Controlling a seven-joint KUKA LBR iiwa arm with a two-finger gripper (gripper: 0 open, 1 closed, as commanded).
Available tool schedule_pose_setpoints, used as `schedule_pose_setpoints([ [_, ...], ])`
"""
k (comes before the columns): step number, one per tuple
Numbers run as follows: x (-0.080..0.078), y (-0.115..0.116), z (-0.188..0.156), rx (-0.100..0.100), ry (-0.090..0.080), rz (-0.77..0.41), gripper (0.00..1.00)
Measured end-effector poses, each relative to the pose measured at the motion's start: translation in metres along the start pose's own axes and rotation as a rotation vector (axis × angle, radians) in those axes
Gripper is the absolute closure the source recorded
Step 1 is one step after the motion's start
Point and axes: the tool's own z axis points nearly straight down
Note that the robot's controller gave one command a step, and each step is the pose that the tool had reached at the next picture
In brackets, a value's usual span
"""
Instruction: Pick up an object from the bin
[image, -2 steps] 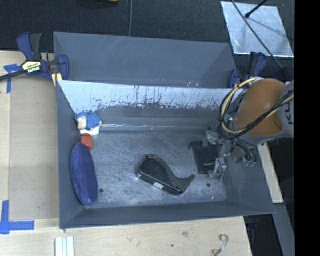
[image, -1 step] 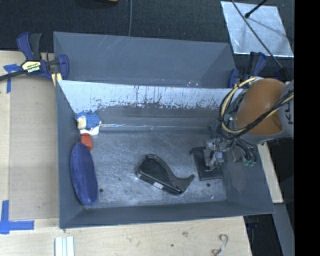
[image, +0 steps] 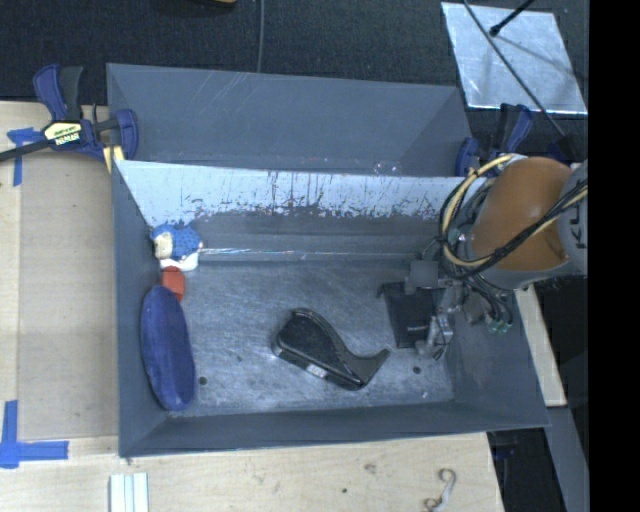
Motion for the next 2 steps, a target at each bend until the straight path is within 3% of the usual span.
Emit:
schedule_pose_setpoints([
  [1, 0.011, 0.018, 0.0, -0.001, 0.003, -0.145, 0.0],
  [2, -0.023, -0.017, 0.0, 0.002, -0.003, -0.181, 0.0],
])
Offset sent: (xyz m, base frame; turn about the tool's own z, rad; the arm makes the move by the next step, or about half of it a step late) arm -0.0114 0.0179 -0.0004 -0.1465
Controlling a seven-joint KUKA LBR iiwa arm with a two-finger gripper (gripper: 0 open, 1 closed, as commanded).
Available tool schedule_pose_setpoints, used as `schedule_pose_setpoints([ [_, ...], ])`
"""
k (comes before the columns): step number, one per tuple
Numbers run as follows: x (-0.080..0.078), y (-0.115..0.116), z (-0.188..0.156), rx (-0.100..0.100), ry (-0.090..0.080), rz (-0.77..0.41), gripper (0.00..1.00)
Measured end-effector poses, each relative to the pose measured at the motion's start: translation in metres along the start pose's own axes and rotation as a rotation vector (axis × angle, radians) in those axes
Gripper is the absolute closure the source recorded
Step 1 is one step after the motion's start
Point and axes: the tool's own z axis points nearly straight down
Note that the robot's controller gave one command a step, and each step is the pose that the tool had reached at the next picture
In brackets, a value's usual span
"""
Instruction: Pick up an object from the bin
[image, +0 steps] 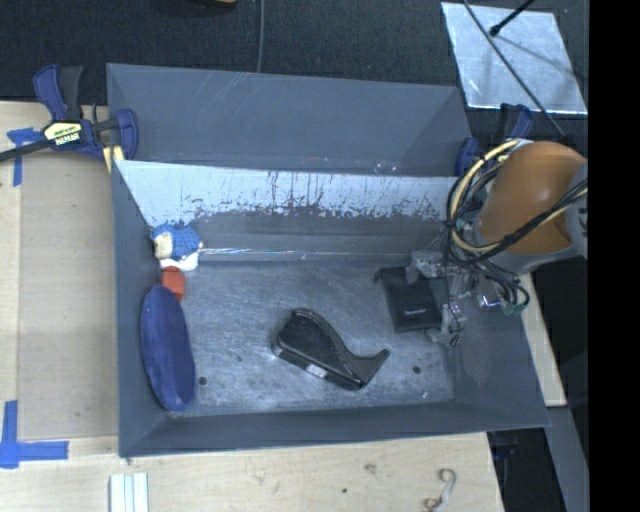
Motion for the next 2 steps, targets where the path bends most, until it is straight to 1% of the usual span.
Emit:
schedule_pose_setpoints([
  [1, 0.001, 0.002, 0.0, -0.002, 0.002, 0.0, 1.0],
  [2, 0.034, 0.035, -0.15, 0.0, -0.003, -0.045, 1.0],
])
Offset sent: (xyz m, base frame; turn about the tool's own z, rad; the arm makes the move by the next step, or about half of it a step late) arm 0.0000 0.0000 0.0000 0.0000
